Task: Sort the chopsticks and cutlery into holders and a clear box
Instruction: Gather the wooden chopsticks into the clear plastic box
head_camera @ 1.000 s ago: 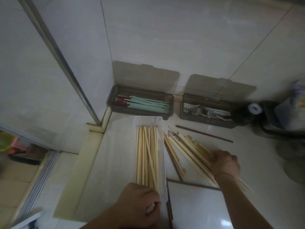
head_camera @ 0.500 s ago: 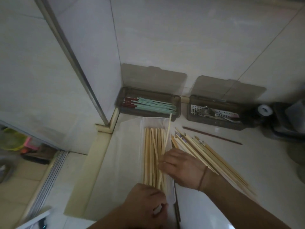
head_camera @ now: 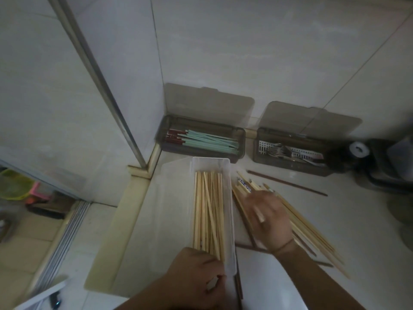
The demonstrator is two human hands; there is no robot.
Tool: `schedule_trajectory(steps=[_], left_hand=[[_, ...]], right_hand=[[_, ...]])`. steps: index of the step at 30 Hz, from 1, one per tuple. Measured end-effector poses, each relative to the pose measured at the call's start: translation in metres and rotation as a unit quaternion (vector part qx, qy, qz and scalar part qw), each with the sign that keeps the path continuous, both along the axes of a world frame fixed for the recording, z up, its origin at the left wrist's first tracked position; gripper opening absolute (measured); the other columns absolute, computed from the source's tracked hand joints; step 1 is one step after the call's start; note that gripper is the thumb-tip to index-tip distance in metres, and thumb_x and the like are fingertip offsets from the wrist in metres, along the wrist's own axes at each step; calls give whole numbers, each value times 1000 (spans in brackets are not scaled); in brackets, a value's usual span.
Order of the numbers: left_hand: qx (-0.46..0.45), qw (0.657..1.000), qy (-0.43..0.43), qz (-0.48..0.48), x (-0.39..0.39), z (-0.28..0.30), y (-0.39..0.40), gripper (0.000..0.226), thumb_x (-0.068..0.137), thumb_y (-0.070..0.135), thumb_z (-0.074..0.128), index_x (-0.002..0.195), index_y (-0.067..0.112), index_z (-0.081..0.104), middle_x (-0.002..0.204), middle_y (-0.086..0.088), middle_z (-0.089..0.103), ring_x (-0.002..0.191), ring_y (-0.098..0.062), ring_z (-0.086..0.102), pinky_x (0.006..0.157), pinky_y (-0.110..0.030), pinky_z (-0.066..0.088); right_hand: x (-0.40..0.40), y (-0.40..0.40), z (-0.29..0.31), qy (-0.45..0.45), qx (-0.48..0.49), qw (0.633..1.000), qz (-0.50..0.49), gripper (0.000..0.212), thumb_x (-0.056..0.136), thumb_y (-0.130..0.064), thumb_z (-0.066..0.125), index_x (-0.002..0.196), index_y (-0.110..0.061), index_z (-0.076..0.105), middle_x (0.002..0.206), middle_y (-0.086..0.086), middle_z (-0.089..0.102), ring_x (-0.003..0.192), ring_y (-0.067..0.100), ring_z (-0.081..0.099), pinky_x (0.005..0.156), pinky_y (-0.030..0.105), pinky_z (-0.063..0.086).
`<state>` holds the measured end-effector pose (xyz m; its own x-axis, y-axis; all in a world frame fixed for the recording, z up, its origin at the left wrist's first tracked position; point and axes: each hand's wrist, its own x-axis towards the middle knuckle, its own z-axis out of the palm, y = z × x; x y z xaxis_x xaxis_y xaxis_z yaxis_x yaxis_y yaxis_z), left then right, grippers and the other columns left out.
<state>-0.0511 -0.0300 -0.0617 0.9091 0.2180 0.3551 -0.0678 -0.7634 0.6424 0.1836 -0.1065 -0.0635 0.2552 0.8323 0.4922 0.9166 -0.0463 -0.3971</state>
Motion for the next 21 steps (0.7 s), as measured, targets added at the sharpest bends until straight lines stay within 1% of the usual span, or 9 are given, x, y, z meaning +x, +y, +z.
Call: schedule_trajectory(steps=[1, 3, 4, 6, 8, 10, 14, 18, 21], left_hand=[[-4, 1000, 1, -1, 0, 0, 0, 18, 74, 21, 75, 69, 23, 58, 60, 5, 51, 51, -9, 45, 51, -19, 33], [-5, 1000, 5, -1, -1, -1, 0, 18, 73, 21, 75, 69, 24, 58, 60, 5, 52, 51, -9, 46, 51, -18, 32], [-5, 1000, 7, -1, -1, -1, 0, 18, 73, 21, 75, 69, 24, 58, 60, 5, 52, 51, -9, 45, 51, -18, 32], [-7, 1000, 9, -2, -1, 0, 0, 17, 74, 21, 74, 68, 23, 59, 60, 6, 52, 51, -9, 45, 51, -18, 33], [-6, 1000, 9, 1, -1, -1, 0, 17, 75, 22, 74, 67, 23, 59, 59, 6, 51, 51, -9, 44, 51, -19, 34], [-6, 1000, 10, 0, -1, -1, -1, 17, 76, 22, 73, 67, 22, 59, 59, 6, 50, 51, -9, 43, 50, -20, 36], [-6, 1000, 10, 1, 0, -2, -1, 17, 76, 22, 73, 67, 23, 59, 59, 6, 51, 51, -10, 44, 49, -20, 36], [-1, 1000, 12, 2, -1, -3, 0, 17, 76, 22, 73, 67, 23, 59, 59, 6, 51, 51, -11, 43, 47, -23, 37], [-2, 1000, 12, 2, -1, -2, -1, 17, 75, 22, 74, 67, 23, 59, 59, 6, 50, 51, -10, 43, 47, -23, 38]], right_hand=[[11, -8, -3, 19, -18, 995, -98, 22, 92, -20, 52, 90, -10, 72, 95, 5, 69, 89, 21, 63, 82, 27, 47], [30, -23, -9, 63, -96, 961, -252, 16, 90, -17, 56, 91, -13, 71, 93, 7, 68, 85, 27, 61, 74, 28, 47], [39, -31, -12, 81, -134, 939, -307, 13, 89, -15, 59, 92, -14, 71, 95, 8, 67, 87, 30, 59, 72, 31, 47], [56, -49, -17, 93, -192, 904, -370, 14, 89, -14, 60, 96, -16, 71, 102, 8, 65, 91, 31, 57, 72, 35, 47], [67, -64, -22, 84, -251, 881, -391, 18, 91, -23, 58, 103, -18, 71, 107, 7, 63, 93, 30, 56, 74, 36, 46], [70, -75, -27, 84, -286, 872, -388, 21, 91, -28, 57, 105, -20, 71, 108, 8, 63, 92, 30, 55, 74, 36, 45], [67, -82, -33, 68, -306, 866, -389, 18, 90, -26, 57, 102, -21, 70, 101, 8, 65, 88, 30, 53, 72, 33, 42], [73, -71, -32, 152, -300, 843, -419, 18, 87, -14, 56, 101, -17, 68, 90, 11, 64, 88, 34, 55, 80, 40, 49], [76, -70, -30, 159, -314, 846, -400, 21, 85, -13, 57, 99, -18, 72, 80, 7, 62, 84, 31, 57, 80, 39, 52]])
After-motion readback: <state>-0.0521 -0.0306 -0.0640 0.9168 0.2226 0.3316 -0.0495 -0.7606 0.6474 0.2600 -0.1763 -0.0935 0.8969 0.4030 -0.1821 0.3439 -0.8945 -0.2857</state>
